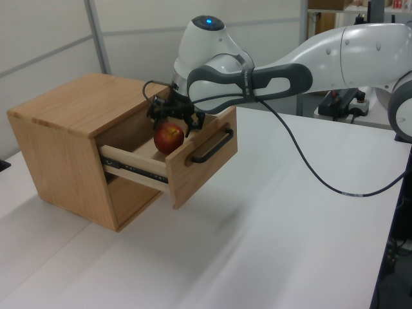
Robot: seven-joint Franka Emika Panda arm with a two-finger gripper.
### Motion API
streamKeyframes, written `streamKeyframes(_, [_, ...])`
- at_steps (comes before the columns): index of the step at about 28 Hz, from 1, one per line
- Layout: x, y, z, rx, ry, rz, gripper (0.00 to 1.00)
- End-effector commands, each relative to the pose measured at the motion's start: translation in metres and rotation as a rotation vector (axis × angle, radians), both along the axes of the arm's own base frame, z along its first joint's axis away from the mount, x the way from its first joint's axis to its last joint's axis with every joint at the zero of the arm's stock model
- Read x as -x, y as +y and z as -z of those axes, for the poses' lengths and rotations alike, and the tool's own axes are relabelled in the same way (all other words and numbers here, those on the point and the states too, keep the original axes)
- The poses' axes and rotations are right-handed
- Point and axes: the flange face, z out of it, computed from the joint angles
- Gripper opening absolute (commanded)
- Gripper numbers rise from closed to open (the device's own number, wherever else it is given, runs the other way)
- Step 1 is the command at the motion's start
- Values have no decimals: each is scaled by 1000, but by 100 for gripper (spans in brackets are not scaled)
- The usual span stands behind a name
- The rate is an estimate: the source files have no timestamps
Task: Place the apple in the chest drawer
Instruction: 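Lower the apple into the drawer and open the gripper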
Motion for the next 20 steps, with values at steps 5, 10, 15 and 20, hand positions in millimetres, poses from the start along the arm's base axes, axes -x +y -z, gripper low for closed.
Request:
streamKeyframes(5, [10, -2, -35, -26, -38, 3, 100])
streamKeyframes(10, [22, 2, -65, -22, -76, -8, 100])
streamKeyframes(15, [44, 4, -93, -8, -31, -33, 100])
streamKeyframes(20, [82, 10, -129, 13, 45, -162, 100])
